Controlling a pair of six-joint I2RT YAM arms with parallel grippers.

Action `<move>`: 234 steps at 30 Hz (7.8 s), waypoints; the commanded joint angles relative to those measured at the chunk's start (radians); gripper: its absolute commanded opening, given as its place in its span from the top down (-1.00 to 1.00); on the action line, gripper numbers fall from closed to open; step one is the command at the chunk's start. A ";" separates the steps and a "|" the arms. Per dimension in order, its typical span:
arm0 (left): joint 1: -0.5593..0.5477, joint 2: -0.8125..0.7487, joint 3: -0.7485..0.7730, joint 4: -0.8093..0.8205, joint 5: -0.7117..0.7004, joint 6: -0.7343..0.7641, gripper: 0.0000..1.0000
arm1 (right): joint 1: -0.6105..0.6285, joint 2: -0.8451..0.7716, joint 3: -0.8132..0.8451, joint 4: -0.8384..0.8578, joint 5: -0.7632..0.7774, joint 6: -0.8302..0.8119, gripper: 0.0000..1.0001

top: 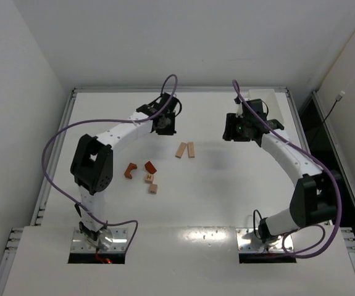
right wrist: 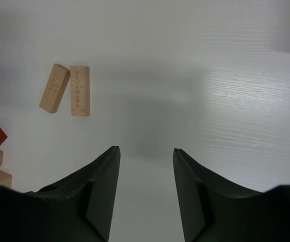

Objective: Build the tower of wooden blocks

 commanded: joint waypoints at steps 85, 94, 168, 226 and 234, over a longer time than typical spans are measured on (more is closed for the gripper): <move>-0.051 0.336 0.128 -0.069 0.142 0.045 0.50 | 0.101 0.205 0.095 0.010 0.178 0.074 0.09; -0.051 0.345 0.148 -0.069 0.142 0.045 0.50 | 0.101 0.205 0.095 0.010 0.178 0.074 0.09; 1.026 -0.496 -0.357 -0.233 0.224 0.370 -0.82 | 0.742 0.571 0.503 -0.015 -0.350 -0.739 0.07; 0.991 -0.662 -0.521 -0.095 0.300 0.326 -0.78 | 0.684 0.359 0.552 -0.011 0.035 -0.381 1.00; 0.744 -0.730 -0.575 -0.018 0.065 0.220 -0.78 | 0.584 0.241 0.509 -0.185 0.517 0.163 1.00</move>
